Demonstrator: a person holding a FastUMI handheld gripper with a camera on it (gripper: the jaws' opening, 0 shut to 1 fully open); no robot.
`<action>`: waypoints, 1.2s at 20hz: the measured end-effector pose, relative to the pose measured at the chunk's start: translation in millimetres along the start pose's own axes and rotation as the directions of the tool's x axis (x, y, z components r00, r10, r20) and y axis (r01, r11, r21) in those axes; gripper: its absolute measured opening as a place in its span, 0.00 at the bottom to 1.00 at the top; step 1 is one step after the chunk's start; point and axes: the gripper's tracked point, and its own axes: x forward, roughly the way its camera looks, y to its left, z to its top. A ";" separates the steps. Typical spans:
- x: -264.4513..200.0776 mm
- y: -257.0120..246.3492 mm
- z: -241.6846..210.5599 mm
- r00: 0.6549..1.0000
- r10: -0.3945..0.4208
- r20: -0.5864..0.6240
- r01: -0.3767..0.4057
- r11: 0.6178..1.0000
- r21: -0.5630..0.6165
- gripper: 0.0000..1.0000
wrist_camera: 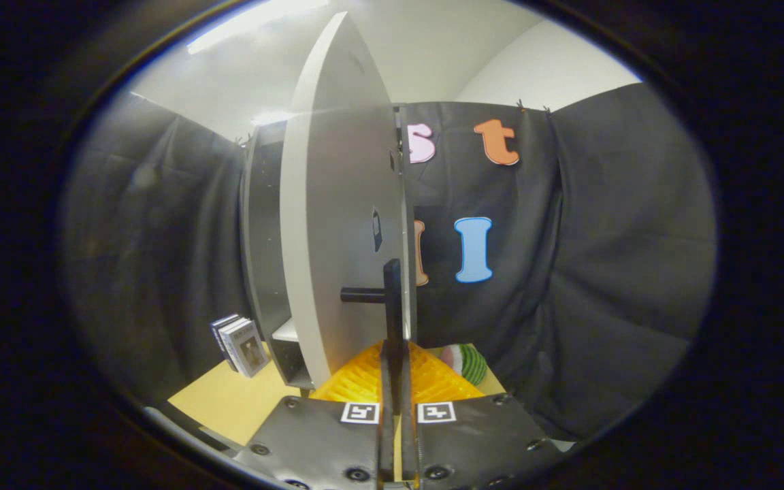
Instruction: Open the shoe cabinet door, grab the shoes and put them into the shoe cabinet, then close the shoe cabinet door.
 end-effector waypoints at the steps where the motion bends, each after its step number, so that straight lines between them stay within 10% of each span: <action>1: -0.4 -0.9 0.7 1.000 -0.007 0.001 0.007 1.000 -0.007 0.05; 13: -2.4 -7.7 6.2 0.985 -0.159 0.066 0.161 0.987 -0.025 0.03; 24: -10.6 58.3 -28.7 0.998 -0.029 -0.055 0.029 1.000 0.005 0.02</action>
